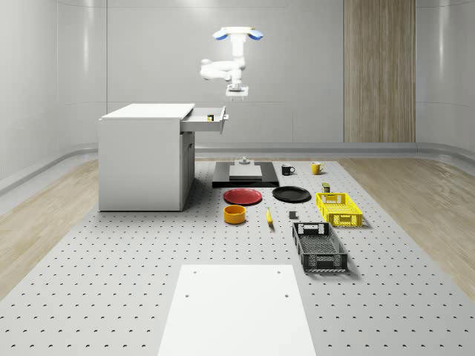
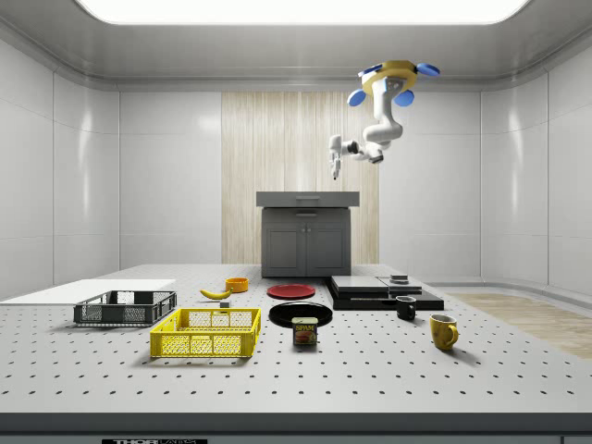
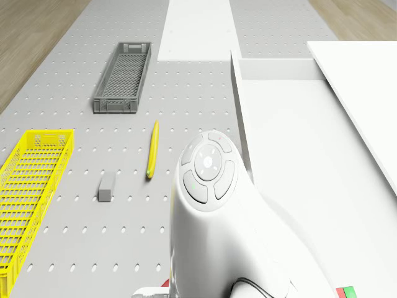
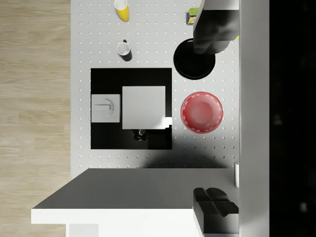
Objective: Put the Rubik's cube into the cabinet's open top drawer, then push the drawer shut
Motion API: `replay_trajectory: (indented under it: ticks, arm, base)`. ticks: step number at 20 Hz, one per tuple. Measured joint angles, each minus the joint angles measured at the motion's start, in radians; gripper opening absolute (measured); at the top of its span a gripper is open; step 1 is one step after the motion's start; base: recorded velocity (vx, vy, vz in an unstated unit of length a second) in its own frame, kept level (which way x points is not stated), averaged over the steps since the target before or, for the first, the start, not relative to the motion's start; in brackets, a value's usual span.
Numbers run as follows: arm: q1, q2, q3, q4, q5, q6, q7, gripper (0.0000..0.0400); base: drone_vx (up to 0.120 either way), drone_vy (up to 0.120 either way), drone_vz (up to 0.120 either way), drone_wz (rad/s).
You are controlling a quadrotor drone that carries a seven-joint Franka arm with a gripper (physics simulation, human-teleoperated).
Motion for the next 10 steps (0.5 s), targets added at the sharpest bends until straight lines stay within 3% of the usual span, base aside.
replay_trajectory:
  ticks: [2, 10]
  arm:
    - [0.000, 0.000, 0.000, 0.000, 0.000, 0.000, 0.000, 0.0400]
    - [0.001, 0.002, 0.000, 0.000, -0.001, -0.002, -0.001, 0.0400]
  base:
    - [0.000, 0.120, -0.120, 0.000]
    - [0.000, 0.000, -0.120, 0.000]
